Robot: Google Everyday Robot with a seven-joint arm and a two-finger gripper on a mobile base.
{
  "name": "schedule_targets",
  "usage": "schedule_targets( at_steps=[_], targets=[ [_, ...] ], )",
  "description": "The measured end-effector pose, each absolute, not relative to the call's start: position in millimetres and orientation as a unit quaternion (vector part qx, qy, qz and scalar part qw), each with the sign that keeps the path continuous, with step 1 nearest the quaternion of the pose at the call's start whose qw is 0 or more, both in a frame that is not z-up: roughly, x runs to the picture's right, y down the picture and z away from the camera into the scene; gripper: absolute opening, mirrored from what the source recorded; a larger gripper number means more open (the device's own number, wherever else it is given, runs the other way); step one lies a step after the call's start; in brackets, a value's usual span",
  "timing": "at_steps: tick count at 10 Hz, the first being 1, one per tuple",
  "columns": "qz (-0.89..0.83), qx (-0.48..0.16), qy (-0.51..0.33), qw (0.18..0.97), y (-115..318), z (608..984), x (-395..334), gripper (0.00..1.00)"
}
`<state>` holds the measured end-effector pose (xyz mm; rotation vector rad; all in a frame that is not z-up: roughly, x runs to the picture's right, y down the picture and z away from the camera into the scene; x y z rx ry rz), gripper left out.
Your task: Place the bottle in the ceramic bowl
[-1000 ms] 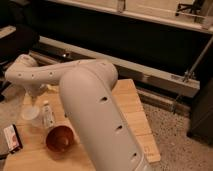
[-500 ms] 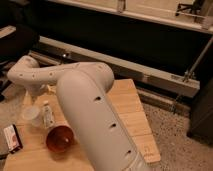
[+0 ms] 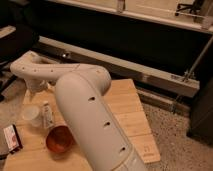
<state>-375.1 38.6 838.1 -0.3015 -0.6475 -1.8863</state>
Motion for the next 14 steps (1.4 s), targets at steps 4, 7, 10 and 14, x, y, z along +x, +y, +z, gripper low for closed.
schedule_targets(
  at_steps=[4,7,10,14],
  targets=[
    [-0.804,-0.130,-0.271,0.513,66,852,-392,0.80],
    [-0.794,-0.136,-0.284,0.520,82,869,-392,0.80],
    [-0.788,-0.147,-0.292,0.522,92,881,-388,0.80],
    [-0.747,-0.145,-0.332,0.557,81,878,-392,0.80]
  ],
)
